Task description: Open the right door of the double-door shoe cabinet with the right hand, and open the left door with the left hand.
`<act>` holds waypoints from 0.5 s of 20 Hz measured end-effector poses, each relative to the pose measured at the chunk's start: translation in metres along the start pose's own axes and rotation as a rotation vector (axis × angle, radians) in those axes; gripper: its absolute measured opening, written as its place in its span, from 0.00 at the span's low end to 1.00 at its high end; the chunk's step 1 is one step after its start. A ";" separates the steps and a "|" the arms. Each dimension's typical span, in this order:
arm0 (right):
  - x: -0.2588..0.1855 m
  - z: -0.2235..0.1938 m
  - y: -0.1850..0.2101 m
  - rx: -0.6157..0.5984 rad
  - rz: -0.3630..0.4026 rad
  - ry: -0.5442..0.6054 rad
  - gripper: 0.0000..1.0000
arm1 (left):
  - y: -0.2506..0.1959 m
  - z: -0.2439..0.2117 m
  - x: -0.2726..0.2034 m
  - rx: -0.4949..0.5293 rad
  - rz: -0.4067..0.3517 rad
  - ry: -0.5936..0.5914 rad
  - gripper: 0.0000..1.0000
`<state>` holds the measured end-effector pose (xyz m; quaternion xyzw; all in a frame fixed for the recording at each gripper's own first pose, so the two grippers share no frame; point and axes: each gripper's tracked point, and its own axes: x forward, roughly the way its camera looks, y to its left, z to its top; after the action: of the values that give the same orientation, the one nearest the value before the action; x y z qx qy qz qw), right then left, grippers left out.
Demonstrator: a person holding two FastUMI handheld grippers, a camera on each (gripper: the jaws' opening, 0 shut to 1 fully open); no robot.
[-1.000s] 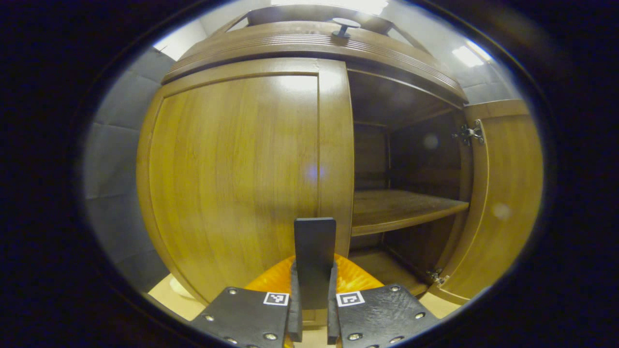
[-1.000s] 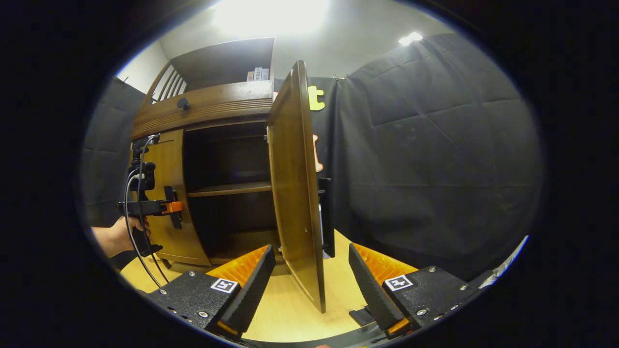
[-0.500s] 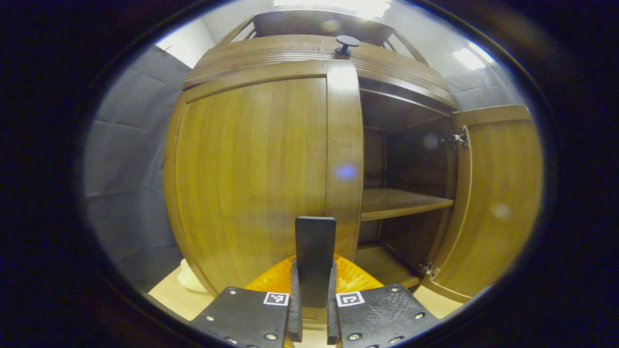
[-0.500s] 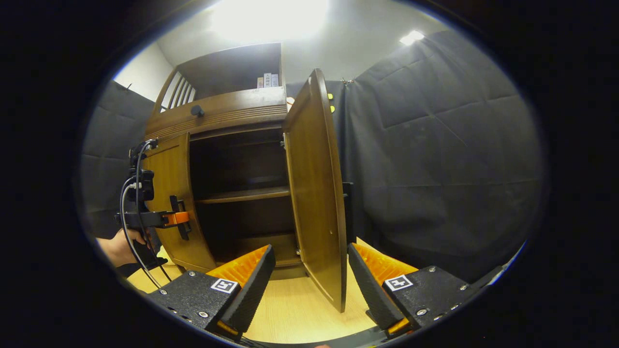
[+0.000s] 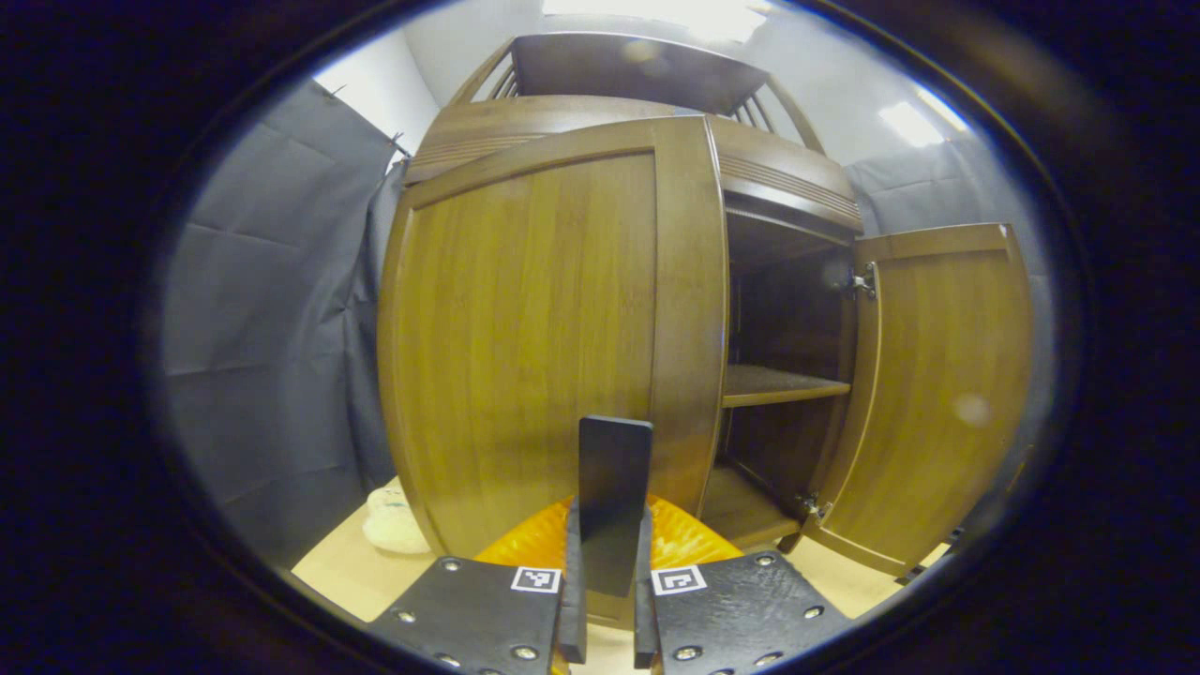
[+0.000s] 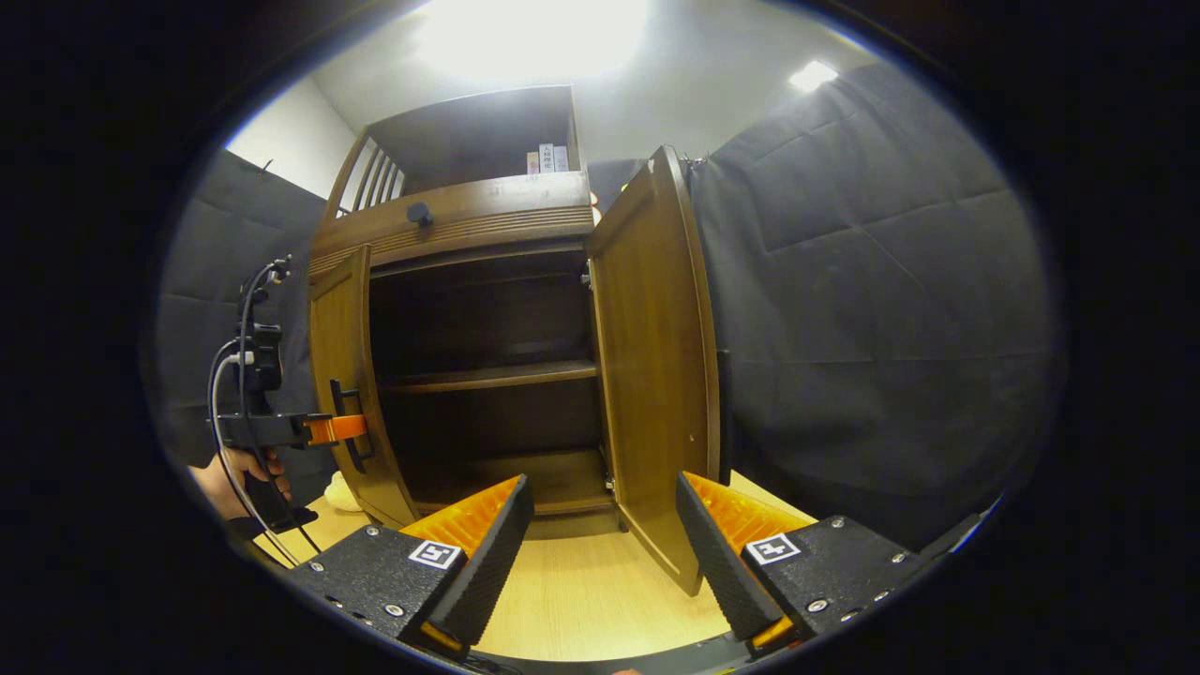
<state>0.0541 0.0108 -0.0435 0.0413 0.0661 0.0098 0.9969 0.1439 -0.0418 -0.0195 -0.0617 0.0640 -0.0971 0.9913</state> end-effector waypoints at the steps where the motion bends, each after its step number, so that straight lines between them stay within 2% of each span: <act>1: -0.001 -0.001 0.003 0.002 0.003 0.003 0.94 | 0.000 -0.003 0.000 0.000 -0.002 0.001 0.25; 2: -0.002 0.000 0.006 0.003 0.008 0.004 0.94 | -0.001 -0.002 0.000 -0.001 -0.005 0.002 0.25; 3: -0.003 0.001 0.010 0.005 0.014 0.002 0.94 | -0.001 -0.003 0.000 -0.001 -0.008 0.003 0.20; 5: -0.006 0.003 0.018 0.003 0.027 -0.004 0.94 | 0.000 -0.002 0.000 0.001 -0.004 0.001 0.20; 6: -0.007 0.002 0.021 0.002 0.033 -0.002 0.94 | 0.000 -0.001 0.000 0.002 0.003 -0.001 0.25; 10: -0.010 -0.001 0.034 0.003 0.062 0.004 0.94 | 0.004 0.010 -0.003 0.010 0.039 -0.013 0.24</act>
<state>0.0439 0.0442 -0.0407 0.0446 0.0667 0.0407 0.9959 0.1435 -0.0359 -0.0097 -0.0562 0.0585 -0.0779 0.9937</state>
